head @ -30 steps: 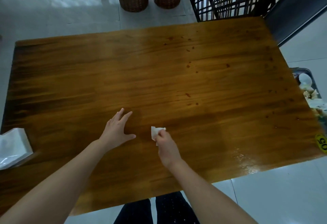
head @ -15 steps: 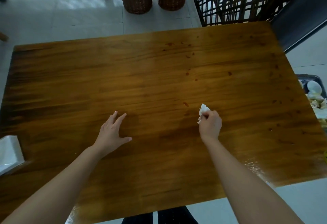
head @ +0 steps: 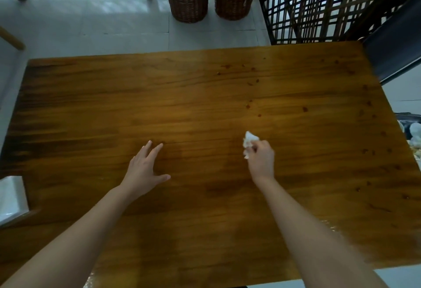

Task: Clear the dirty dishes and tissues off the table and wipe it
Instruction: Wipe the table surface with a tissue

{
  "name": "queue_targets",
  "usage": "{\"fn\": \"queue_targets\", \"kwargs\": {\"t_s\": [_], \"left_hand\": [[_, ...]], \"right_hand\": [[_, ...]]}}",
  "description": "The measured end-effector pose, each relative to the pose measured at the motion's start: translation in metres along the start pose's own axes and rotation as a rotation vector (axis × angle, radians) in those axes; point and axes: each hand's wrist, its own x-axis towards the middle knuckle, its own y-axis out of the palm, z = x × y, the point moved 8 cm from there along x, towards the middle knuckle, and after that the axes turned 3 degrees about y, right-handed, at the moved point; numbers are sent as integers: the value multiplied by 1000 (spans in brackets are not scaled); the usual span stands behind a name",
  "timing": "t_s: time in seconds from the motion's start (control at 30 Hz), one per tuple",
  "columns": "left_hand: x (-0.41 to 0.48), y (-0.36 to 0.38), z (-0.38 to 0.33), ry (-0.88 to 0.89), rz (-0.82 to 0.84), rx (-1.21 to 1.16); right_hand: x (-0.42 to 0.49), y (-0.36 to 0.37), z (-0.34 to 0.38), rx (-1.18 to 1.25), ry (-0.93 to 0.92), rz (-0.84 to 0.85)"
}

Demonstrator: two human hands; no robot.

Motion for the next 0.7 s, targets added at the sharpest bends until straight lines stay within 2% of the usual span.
{"fn": "queue_targets", "kwargs": {"t_s": [0.13, 0.27, 0.43, 0.57, 0.7], "left_hand": [[7, -3, 3, -11, 0, -1], [14, -4, 4, -38, -10, 12], [26, -4, -2, -24, 2, 17], [36, -11, -10, -11, -13, 68], [48, -20, -12, -10, 2, 93]], "right_hand": [[20, -12, -9, -52, 47, -30], [6, 9, 7, -45, 51, -41], [-22, 56, 45, -98, -151, 119], [-15, 53, 47, -132, -308, 216], [39, 3, 24, -66, -115, 3]]}}
